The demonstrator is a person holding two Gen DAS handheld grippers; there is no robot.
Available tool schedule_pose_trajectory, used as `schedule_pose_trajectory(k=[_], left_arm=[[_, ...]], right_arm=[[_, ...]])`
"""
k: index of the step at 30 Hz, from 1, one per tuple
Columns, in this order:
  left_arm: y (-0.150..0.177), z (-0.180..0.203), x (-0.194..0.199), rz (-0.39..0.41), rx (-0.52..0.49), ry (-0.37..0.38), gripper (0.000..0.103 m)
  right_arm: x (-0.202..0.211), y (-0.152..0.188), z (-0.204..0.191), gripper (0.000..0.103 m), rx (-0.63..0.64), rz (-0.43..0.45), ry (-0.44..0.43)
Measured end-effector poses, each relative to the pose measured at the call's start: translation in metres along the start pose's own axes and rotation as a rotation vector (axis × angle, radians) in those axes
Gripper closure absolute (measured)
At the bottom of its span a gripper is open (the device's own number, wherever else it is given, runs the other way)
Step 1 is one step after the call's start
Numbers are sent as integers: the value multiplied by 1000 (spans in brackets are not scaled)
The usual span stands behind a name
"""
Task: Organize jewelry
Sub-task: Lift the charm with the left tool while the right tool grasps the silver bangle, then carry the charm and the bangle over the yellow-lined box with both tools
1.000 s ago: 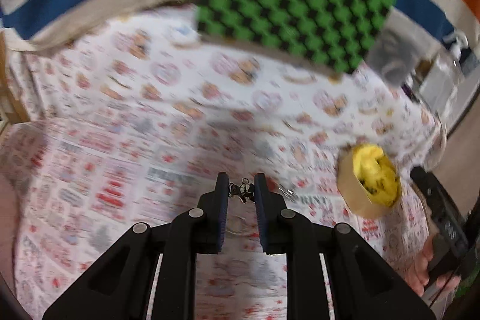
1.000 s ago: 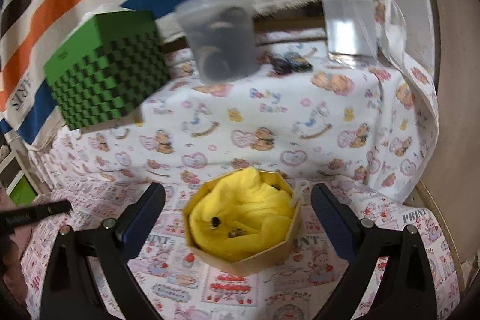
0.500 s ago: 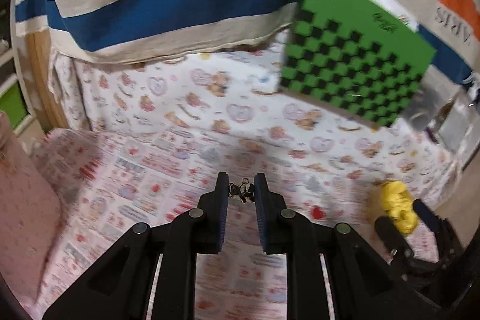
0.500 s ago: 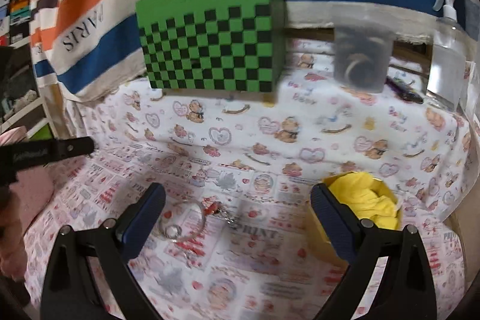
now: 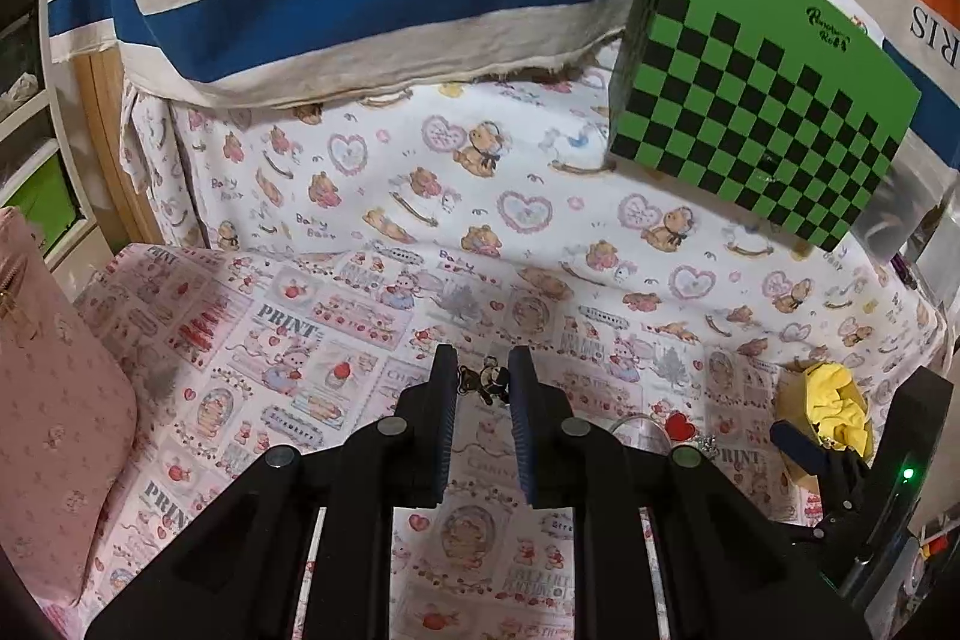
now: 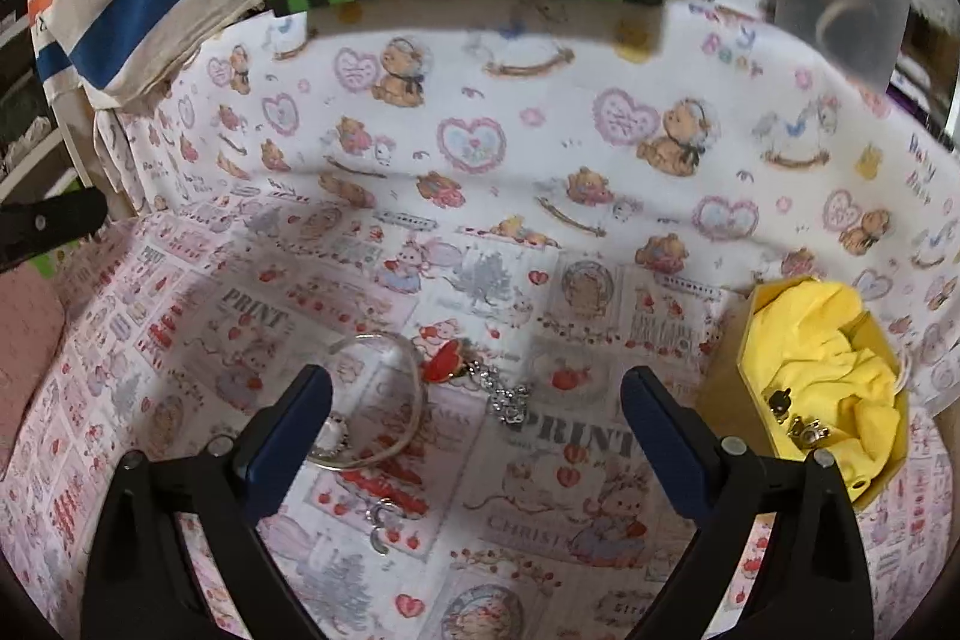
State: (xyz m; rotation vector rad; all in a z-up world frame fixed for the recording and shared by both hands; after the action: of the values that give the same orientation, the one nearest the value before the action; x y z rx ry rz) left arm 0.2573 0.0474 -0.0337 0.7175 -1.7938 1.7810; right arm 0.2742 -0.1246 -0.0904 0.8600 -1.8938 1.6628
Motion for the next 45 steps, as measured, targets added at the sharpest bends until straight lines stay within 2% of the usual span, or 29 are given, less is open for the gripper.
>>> schedule_pose_trajectory(k=[11,16,19,25,28,30,32,36,40,45], left_arm=[[4,-8,-8,-17,30,-22,87],[5,-9,-9,-24,34,-15,87],[3,-10,-7,-16,42,-10,87],[5,-3,-12,-36,40,5,87],[6,3,-14,-43,30,17,87],[7,7,-15,-49,21,29,87],[7,8,-15,-50,24,35,87],[8,9,-14,-50,30,61,87],[7,11,-10,-39,33,84,87],[5,12,-5,-30,32,97,87]], right_arm=[[-14,10,-15,6,56,-35,-9],[-22,20,-23,14,81,-79,-20],[-27,25,-24,23,79,-104,-31],[-26,26,-26,42,103,-98,-24],[-24,26,-28,64,114,-90,-23],[-24,24,-25,87,101,-85,-23],[-23,22,-21,95,72,-93,-38],[-22,19,-9,100,-43,-130,-127],[-15,14,0,99,-143,-146,-208],[-7,11,-3,99,-177,-143,-266]])
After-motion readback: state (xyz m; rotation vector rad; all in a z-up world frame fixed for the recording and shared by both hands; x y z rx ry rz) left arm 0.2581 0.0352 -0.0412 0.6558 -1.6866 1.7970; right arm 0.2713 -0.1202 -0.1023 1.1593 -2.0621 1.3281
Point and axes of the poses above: each gripper's, at about its wrist camera, not at the fingertips, and x roughly against the way its jaws point, z to its right, y to its underside, the point moved 10 cm from there along -x, roughly the way its jaws point, and after that the axes turned 13 degrees about -x, right-handed, at the moved point
